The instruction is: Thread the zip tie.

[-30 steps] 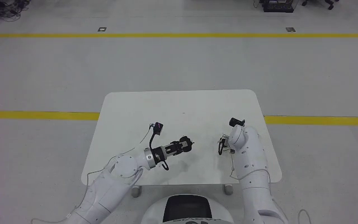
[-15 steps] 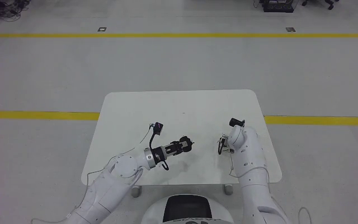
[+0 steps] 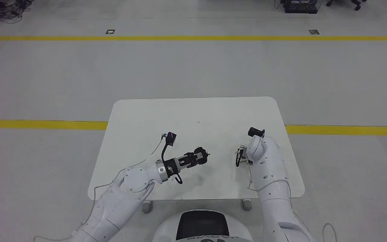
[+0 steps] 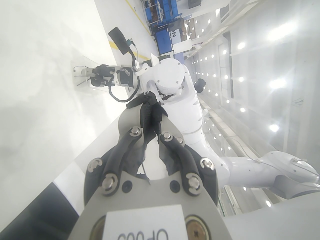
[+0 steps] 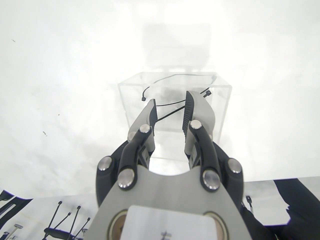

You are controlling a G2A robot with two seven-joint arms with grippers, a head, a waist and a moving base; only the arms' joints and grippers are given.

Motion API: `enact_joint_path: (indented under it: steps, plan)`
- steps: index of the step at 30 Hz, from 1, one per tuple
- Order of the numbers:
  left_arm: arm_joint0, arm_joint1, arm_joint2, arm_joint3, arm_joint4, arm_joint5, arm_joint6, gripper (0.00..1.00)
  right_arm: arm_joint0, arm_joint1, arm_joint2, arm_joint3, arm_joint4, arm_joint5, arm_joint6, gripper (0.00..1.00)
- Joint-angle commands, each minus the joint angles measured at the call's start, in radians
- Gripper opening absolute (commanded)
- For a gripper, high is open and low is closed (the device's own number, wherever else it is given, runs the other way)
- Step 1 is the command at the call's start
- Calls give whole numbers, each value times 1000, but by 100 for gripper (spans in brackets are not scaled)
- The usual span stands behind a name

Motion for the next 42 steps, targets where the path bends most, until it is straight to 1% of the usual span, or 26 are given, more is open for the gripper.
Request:
enact_joint_path:
  steps: [1,3,7,13,17,22,26,28,32,37,40,42]
  plan:
    - [0,0,0,0,0,0,0,0,-8,0,-1,-16,0,0,4,27]
    - [0,0,0,0,0,0,0,0,-18,0,-4,-34,0,0,10,27]
    - [0,0,0,0,0,0,0,0,-39,3,-17,-73,0,0,37,30]
    - [0,0,0,0,0,0,0,0,-46,12,-31,-87,0,0,63,30]
    - [0,0,0,0,0,0,0,0,-38,17,-34,-67,0,0,56,29]
    - [0,0,0,0,0,0,0,0,-12,22,-26,-9,0,0,41,28]
    - [0,0,0,0,0,0,0,0,1,22,-23,15,0,0,31,23]
    - [0,0,0,0,0,0,0,0,3,23,-21,19,0,0,22,18]
    - [0,0,0,0,0,0,0,0,3,22,-18,21,0,0,12,1]
    - [0,0,0,0,0,0,0,0,-7,21,-17,3,0,0,11,0]
    - [0,0,0,0,0,0,0,0,-18,20,-17,-21,0,0,16,0]
    - [0,0,0,0,0,0,0,0,-32,19,-18,-52,0,0,23,0]
